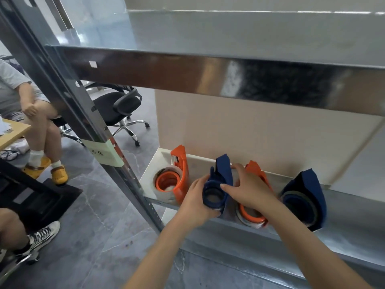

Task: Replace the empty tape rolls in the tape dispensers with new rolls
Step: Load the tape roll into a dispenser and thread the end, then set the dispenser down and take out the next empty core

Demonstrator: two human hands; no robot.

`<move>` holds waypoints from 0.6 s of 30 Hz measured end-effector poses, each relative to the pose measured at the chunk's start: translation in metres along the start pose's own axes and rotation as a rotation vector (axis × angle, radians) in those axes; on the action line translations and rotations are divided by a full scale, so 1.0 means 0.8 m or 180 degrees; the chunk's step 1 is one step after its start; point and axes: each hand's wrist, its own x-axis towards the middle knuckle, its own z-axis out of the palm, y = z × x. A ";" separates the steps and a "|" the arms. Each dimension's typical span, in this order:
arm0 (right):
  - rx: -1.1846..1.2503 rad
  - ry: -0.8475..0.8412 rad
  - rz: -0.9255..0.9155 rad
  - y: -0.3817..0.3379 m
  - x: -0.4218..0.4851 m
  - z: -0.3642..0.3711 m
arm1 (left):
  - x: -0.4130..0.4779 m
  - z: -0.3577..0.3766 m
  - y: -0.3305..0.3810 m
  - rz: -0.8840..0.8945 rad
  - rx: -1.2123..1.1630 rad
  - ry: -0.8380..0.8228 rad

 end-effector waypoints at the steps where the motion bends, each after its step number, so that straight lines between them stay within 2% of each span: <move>1: 0.0052 -0.0061 -0.0020 0.002 -0.004 0.004 | 0.003 0.009 -0.008 -0.0061 -0.0055 -0.0012; 8: 0.0212 -0.0131 0.0017 0.010 -0.006 0.018 | 0.007 0.023 -0.017 -0.0320 -0.0055 0.0500; 18: -0.0019 -0.0248 -0.0168 0.023 -0.008 -0.007 | 0.004 -0.007 -0.026 -0.0277 -0.0018 0.0330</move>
